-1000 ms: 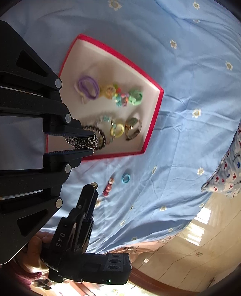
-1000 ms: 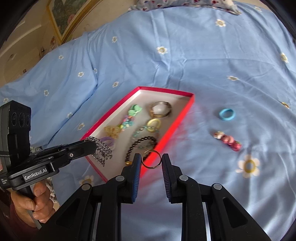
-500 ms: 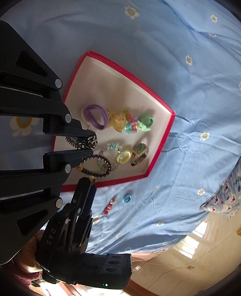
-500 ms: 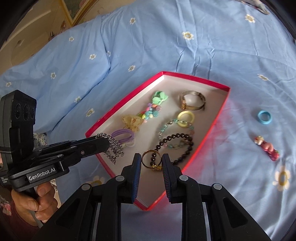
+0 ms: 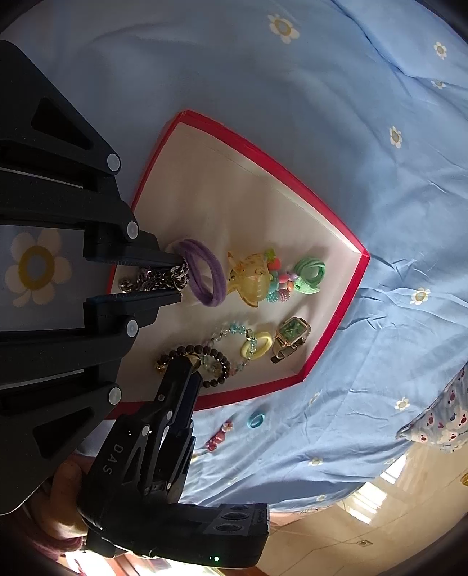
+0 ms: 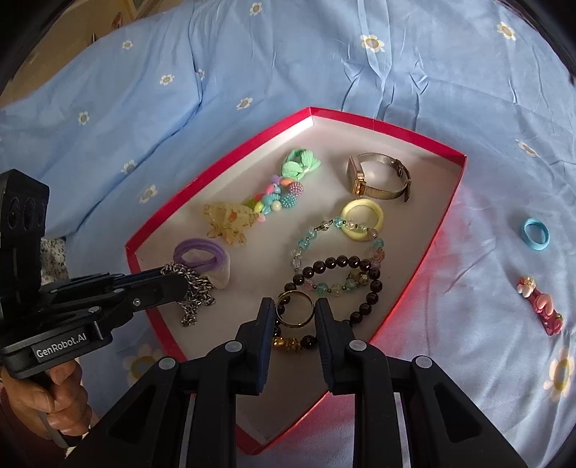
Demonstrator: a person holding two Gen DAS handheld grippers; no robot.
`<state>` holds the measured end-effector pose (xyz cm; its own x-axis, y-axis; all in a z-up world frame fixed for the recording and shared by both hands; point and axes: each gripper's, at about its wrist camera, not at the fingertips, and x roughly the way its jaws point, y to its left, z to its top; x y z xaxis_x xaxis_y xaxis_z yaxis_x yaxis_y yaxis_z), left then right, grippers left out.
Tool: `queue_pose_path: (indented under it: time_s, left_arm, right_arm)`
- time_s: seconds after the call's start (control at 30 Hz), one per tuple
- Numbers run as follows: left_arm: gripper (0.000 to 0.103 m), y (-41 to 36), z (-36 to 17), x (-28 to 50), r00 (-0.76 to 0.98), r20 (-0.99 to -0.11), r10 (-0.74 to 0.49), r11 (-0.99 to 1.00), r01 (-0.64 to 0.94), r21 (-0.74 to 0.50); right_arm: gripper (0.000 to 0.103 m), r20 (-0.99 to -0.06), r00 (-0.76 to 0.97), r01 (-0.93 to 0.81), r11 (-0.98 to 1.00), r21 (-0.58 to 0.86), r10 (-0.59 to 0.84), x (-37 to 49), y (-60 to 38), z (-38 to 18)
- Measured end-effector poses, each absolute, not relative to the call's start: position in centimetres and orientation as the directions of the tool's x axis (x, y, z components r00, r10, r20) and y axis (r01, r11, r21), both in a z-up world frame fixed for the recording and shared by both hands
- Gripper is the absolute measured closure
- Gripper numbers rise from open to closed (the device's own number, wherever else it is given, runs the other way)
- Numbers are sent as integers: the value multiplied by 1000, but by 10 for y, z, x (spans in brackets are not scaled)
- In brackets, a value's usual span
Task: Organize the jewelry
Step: 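Carry the silver chain and gold ring over the red box, then lower and open both tools to release the chain and ring into the box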
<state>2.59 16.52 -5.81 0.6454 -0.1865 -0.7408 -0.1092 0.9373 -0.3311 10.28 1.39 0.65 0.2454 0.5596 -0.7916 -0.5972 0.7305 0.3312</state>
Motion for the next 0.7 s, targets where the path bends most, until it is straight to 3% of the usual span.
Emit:
queue_pose_path:
  time_s: [0.5, 0.7]
  left_arm:
    - [92, 164, -57, 30, 635, -753, -172, 943, -115, -312]
    - [87, 162, -55, 28, 637, -752, -165, 944, -117, -307]
  right_arm:
    - [79, -795, 234, -609, 722, 329, 560, 102, 18, 5]
    - [79, -794, 232, -604, 723, 335, 562, 102, 18, 6]
